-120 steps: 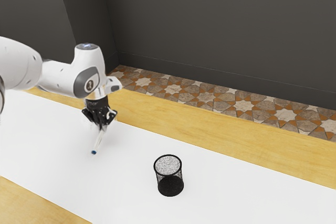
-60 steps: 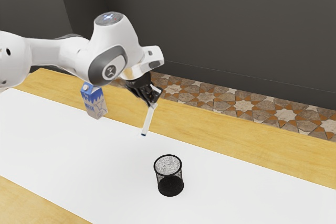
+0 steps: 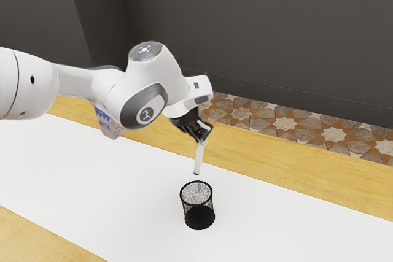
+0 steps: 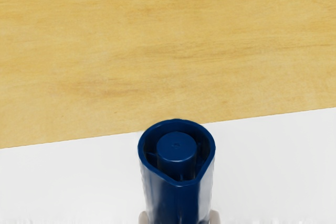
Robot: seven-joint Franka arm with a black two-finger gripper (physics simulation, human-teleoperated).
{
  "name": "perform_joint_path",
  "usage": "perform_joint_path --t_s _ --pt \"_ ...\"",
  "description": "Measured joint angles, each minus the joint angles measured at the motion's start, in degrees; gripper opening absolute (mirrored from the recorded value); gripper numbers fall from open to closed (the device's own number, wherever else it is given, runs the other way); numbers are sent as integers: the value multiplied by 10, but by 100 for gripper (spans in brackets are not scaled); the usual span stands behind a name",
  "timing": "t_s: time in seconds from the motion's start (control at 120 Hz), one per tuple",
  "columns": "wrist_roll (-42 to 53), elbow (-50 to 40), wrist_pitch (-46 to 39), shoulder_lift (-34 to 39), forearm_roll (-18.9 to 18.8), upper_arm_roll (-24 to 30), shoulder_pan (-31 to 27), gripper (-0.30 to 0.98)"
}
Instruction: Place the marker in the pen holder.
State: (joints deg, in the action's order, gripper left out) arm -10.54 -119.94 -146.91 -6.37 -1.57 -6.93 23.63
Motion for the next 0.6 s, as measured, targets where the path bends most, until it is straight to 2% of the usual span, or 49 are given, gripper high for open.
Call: perform_joint_path --t_s 0.133,0.342,0.392,0.6 --pt "-5 -17 -10 5 0 0 8 -10" --pt "-11 -68 -16 64 -2 -16 33 -10" --pt "-13 -83 -17 76 -2 7 11 -10" --pt "-16 -121 -19 88 -2 26 22 -10"
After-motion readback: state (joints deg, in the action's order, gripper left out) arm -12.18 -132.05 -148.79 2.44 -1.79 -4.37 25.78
